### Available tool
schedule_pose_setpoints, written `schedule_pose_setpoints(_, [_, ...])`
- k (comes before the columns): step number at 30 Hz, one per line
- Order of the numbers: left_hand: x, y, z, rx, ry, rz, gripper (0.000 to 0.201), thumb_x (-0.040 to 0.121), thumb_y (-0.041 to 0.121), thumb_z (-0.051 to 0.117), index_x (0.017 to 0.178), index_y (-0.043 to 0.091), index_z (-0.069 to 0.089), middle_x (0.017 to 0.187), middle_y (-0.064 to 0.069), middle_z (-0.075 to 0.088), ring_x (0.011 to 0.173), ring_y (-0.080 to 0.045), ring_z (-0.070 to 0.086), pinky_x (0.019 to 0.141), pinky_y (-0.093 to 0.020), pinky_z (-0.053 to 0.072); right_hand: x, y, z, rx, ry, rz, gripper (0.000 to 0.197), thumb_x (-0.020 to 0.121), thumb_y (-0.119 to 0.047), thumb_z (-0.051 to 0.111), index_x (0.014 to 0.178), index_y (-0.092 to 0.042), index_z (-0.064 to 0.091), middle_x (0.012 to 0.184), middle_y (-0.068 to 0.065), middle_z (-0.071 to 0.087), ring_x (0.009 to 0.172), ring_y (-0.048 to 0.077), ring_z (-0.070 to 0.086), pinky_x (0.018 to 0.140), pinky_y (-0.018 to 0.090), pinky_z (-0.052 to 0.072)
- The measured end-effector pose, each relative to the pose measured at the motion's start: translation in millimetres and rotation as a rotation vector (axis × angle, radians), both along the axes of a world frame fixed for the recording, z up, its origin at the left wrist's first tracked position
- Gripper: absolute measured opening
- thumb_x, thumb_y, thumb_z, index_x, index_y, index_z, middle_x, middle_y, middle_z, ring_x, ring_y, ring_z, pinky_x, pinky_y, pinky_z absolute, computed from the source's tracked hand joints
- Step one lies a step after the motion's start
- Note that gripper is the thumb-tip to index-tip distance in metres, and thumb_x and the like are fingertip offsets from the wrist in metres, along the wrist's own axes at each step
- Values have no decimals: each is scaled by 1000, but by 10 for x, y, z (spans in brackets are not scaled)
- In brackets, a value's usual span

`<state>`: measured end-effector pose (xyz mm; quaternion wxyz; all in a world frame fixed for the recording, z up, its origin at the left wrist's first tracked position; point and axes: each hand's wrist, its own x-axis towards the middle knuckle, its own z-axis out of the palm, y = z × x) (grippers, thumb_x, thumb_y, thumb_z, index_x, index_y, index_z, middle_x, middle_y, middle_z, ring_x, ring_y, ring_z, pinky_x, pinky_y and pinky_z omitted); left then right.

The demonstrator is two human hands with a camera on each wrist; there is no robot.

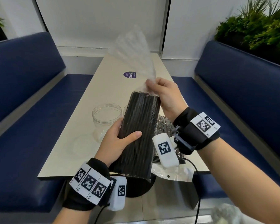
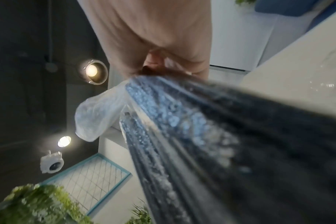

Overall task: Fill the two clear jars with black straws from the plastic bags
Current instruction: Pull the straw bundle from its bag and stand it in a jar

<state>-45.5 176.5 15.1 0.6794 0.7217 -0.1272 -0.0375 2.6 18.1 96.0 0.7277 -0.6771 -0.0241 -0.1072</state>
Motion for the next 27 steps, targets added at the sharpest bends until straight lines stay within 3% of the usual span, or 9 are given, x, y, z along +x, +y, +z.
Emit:
schedule_pose_setpoints(4, [4, -1, 6, -13, -7, 14, 32, 79, 19, 69, 105, 32, 56, 103, 8, 69, 95, -7, 67, 84, -25, 53, 11, 6, 51, 140, 52, 34, 31, 98, -25, 42, 74, -14, 59, 63, -4, 66, 56, 5, 63, 63, 21, 50])
schedule_pose_setpoints(6, [7, 15, 2, -27, 1, 30, 33, 79, 20, 70, 106, 30, 56, 105, 6, 69, 97, -10, 67, 85, -28, 53, -13, 15, 3, 34, -4, 110, 18, 93, -21, 51, 77, -16, 56, 73, -1, 62, 62, 6, 61, 63, 20, 49])
schedule_pose_setpoints(9, [-3, 33, -22, -14, 3, 24, 34, 78, 18, 70, 107, 30, 55, 103, 7, 69, 94, -8, 67, 84, -28, 53, -7, 19, -4, -11, -63, 49, 18, 90, -16, 57, 72, -15, 60, 64, -7, 60, 62, 6, 54, 67, 22, 45])
schedule_pose_setpoints(14, [1, 65, -38, 2, -19, 14, 34, 77, 17, 71, 103, 34, 55, 100, 8, 69, 93, -7, 68, 84, -26, 53, 43, -19, 193, 337, -25, 43, 24, 96, -21, 47, 79, -11, 61, 56, -5, 64, 60, 13, 54, 60, 25, 49])
schedule_pose_setpoints(17, [6, 88, -35, -20, -35, 31, 33, 78, 16, 70, 102, 33, 56, 99, 8, 69, 92, -6, 68, 81, -22, 53, 11, 20, 79, -26, -29, 101, 16, 91, -27, 54, 82, -15, 60, 67, -6, 62, 60, 9, 51, 62, 22, 45])
schedule_pose_setpoints(19, [12, 111, -37, -28, -36, 32, 33, 77, 15, 70, 101, 33, 56, 98, 9, 70, 90, -5, 68, 76, -19, 53, 8, 38, 14, -154, -57, 101, 21, 89, -25, 59, 70, -17, 61, 64, -6, 58, 55, 6, 48, 63, 21, 41])
schedule_pose_setpoints(23, [20, 156, -60, -27, -26, 39, 33, 77, 14, 70, 100, 34, 57, 95, 9, 71, 89, -7, 69, 78, -22, 53, 109, -81, 90, 6, -81, -112, 36, 94, -26, 50, 61, -16, 58, 41, -12, 50, 37, 1, 39, 43, 12, 33])
schedule_pose_setpoints(25, [13, 158, -70, -25, -31, 52, 33, 78, 14, 70, 100, 33, 57, 97, 8, 70, 90, -7, 68, 80, -24, 53, 132, -127, 106, 113, -56, -145, 33, 95, -29, 49, 66, -15, 58, 43, -9, 45, 36, 2, 39, 40, 14, 35])
schedule_pose_setpoints(27, [9, 157, -74, -42, -36, 84, 31, 79, 13, 70, 100, 32, 56, 99, 7, 69, 91, -7, 68, 81, -24, 53, 102, -128, 76, 39, -27, -36, 25, 95, -29, 49, 78, -12, 57, 56, -7, 47, 42, 2, 44, 47, 17, 41])
